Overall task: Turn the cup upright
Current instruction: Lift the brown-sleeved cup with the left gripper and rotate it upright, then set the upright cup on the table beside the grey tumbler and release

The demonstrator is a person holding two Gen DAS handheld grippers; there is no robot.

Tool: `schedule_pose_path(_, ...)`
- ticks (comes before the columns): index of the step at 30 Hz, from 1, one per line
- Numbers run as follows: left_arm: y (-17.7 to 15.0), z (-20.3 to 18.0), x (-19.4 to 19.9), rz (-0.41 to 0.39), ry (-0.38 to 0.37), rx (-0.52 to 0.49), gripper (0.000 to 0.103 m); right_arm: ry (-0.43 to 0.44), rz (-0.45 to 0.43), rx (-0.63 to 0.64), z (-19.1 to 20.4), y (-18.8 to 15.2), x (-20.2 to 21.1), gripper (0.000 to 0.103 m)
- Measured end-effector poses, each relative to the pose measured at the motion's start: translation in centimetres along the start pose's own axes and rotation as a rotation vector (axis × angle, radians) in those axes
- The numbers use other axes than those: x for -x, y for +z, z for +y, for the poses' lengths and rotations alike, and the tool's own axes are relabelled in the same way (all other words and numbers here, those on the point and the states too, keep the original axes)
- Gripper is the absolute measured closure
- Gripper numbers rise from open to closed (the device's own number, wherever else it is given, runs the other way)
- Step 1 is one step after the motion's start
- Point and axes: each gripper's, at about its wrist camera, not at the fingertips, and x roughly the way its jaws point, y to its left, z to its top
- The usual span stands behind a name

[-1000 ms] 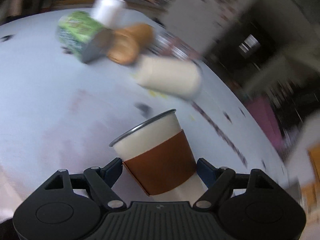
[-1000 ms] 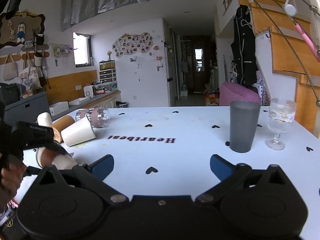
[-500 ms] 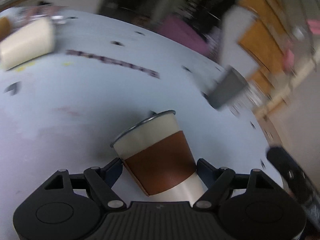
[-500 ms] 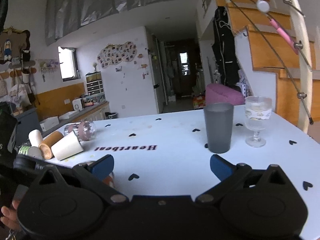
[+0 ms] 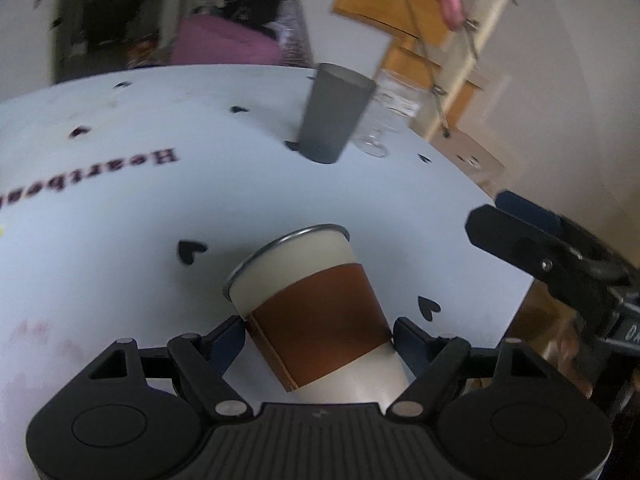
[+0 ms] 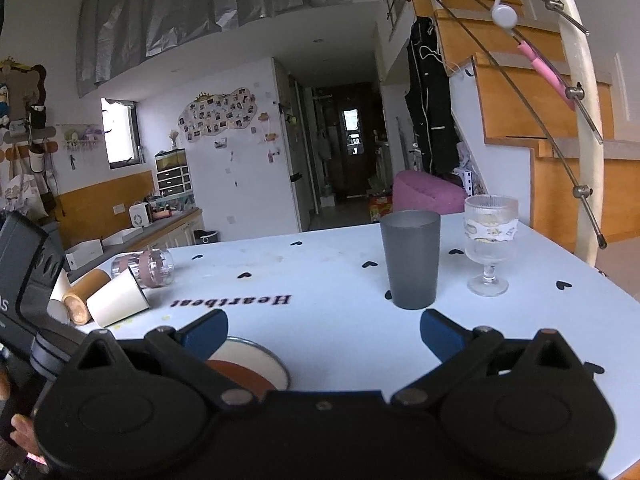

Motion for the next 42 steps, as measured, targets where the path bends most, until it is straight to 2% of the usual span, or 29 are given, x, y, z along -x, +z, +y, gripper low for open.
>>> schedule_pose_path(4, 0.1, 0.3, -0.3, -0.005, -0.017, -0.004, 0.021, -0.005, 0.001, -0.003, -0.1, 0.0, 0.0, 0.000)
schedule_pose_path(8, -0.2, 0.7, 0.3, -0.020, -0.001, 0.049, 0.010, -0.005, 0.005, -0.013, -0.3, 0.1, 0.0, 0.000)
schedule_pose_path(13, -1.3, 0.4, 2.4, -0.087, -0.006, 0.143, 0.010, 0.019, 0.043, -0.042, -0.6, 0.4, -0.7, 0.000)
schedule_pose_path(17, -2.8, -0.5, 3.5, -0.121, 0.025, 0.148, 0.011, 0.125, 0.163, -0.128, -1.2, 1.4, -3.0, 0.000)
schedule_pose_path(24, -4.6, -0.9, 3.9, -0.140, 0.090, 0.141, 0.012, 0.246, 0.518, -0.321, -0.9, 2.0, -10.0, 0.000)
schedule_pose_path(26, -5.0, -0.7, 3.7, -0.137, 0.102, 0.144, 0.013, 0.282, 0.601, -0.345, -0.2, 1.7, -11.7, 0.000)
schedule_pose_path(31, -5.5, -0.2, 3.5, -0.134, 0.091, 0.161, 0.014, 0.295, 0.755, -0.330, 1.5, 0.9, -14.9, 0.001)
schedule_pose_path(35, -5.7, 0.1, 3.5, -0.143, 0.086, 0.170, 0.014, 0.303, 0.811, -0.292, 2.1, 1.1, -15.8, 0.013)
schedule_pose_path(37, -5.8, 0.1, 3.5, -0.148, 0.084, 0.172, 0.014, 0.294, 0.825, -0.257, 2.2, 1.3, -15.9, 0.024)
schedule_pose_path(42, -6.0, -0.2, 3.2, -0.150, 0.085, 0.169, 0.015, 0.324, 0.785, -0.193, 2.0, 2.1, -14.4, 0.025)
